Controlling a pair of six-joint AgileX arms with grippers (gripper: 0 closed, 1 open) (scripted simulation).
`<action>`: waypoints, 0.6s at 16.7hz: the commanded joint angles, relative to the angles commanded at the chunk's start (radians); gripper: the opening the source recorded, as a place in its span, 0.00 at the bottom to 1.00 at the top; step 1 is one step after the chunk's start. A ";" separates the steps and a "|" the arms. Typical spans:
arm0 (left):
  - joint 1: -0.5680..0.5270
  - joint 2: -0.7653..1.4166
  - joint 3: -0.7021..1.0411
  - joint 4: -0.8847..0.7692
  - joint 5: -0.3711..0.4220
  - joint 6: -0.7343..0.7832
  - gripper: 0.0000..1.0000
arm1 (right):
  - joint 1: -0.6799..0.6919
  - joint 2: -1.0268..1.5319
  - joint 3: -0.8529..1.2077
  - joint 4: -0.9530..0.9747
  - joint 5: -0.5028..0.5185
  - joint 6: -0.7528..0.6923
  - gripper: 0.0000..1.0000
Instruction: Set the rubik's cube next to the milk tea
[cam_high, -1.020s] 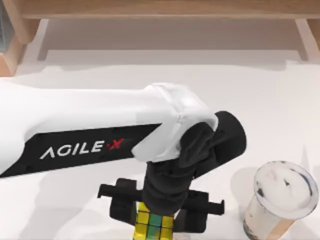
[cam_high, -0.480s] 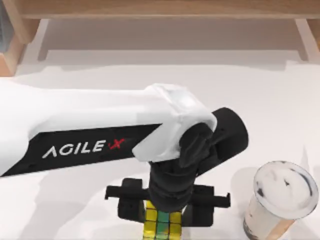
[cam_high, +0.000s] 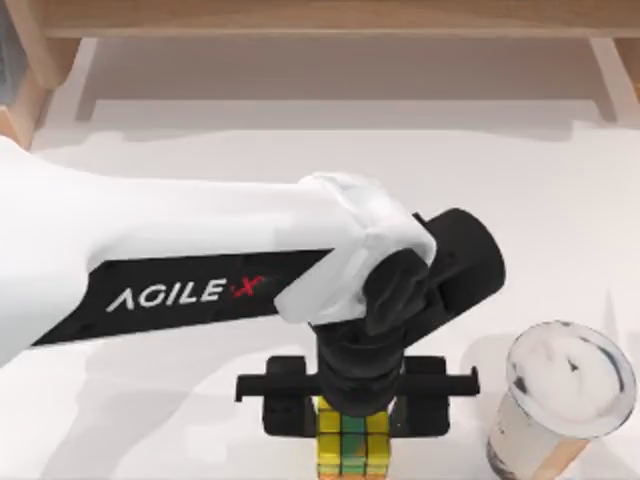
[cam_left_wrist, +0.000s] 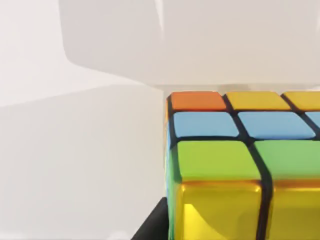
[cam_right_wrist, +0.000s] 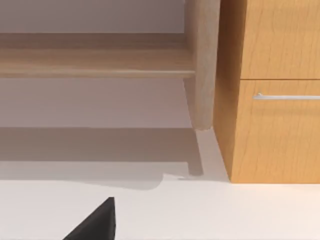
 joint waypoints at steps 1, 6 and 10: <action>0.000 0.000 0.000 0.000 0.000 0.000 0.00 | 0.000 0.000 0.000 0.000 0.000 0.000 1.00; 0.000 0.000 0.000 0.000 0.000 0.000 0.38 | 0.000 0.000 0.000 0.000 0.000 0.000 1.00; 0.000 0.000 0.000 0.000 0.000 0.000 0.68 | 0.000 0.000 0.000 0.000 0.000 0.000 1.00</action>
